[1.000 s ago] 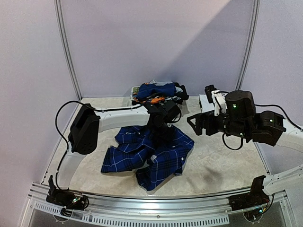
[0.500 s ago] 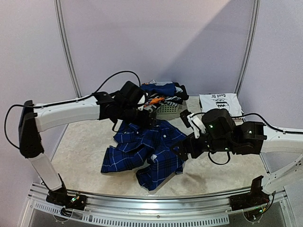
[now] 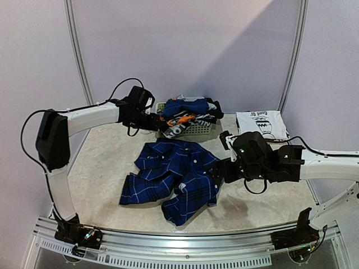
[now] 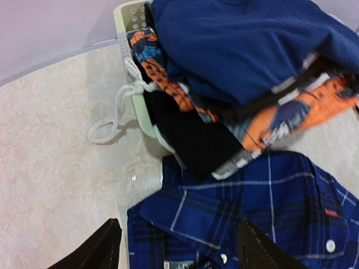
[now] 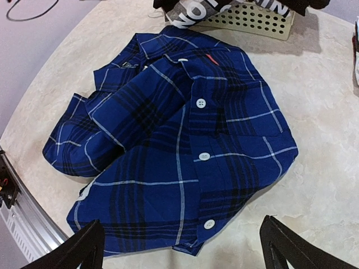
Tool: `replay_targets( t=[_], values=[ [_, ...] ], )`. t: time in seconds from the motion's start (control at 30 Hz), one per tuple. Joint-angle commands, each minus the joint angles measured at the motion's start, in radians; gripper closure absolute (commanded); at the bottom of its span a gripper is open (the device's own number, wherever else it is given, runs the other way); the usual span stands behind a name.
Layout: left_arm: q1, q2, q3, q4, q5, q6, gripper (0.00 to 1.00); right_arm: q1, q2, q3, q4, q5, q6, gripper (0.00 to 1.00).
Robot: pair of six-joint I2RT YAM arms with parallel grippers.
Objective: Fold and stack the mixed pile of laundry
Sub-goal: Move the bin to the corner of the board.
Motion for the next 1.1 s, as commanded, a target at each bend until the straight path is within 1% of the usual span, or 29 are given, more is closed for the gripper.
replay_targets(
  t=[0.0, 0.07, 0.13, 0.27, 0.33, 0.67, 0.73, 0.8, 0.83, 0.9, 0.93, 1.07],
  values=[
    [0.070, 0.173, 0.208, -0.049, 0.064, 0.060, 0.32, -0.016, -0.010, -0.034, -0.004, 0.020, 0.021, 0.02],
    [0.093, 0.270, 0.305, -0.082, 0.091, 0.067, 0.36, -0.025, -0.019, -0.049, 0.001, 0.019, 0.024, 0.02],
    [0.103, 0.335, 0.392, -0.110, 0.088, 0.074, 0.38, -0.031, -0.030, -0.058, 0.001, 0.015, 0.021, 0.02],
    [0.116, 0.439, 0.547, -0.171, 0.075, 0.085, 0.43, -0.041, -0.033, -0.064, -0.001, 0.010, 0.012, 0.03],
    [0.122, 0.474, 0.585, -0.186, 0.073, 0.087, 0.47, -0.044, -0.033, -0.065, -0.001, 0.007, 0.005, 0.02],
    [0.136, 0.588, 0.678, -0.192, 0.100, 0.087, 0.70, -0.065, -0.029, -0.065, 0.000, -0.005, -0.013, 0.02],
    [0.138, 0.603, 0.698, -0.200, 0.090, 0.091, 0.78, -0.065, -0.031, -0.067, -0.002, -0.007, -0.011, 0.02],
    [0.141, 0.611, 0.710, -0.207, 0.077, 0.091, 0.83, -0.065, -0.033, -0.070, -0.003, -0.008, -0.010, 0.02],
    [0.143, 0.613, 0.714, -0.210, 0.076, 0.093, 0.86, -0.064, -0.035, -0.072, -0.003, -0.009, -0.008, 0.02],
    [0.148, 0.610, 0.716, -0.214, 0.062, 0.094, 0.98, -0.066, -0.037, -0.073, -0.002, -0.010, -0.006, 0.02],
    [0.150, 0.606, 0.714, -0.220, 0.051, 0.098, 1.00, -0.066, -0.038, -0.073, -0.001, -0.010, -0.004, 0.02],
    [0.164, 0.568, 0.691, -0.243, -0.009, 0.120, 1.00, -0.065, -0.037, -0.074, 0.008, -0.016, -0.006, 0.02]
  ],
)
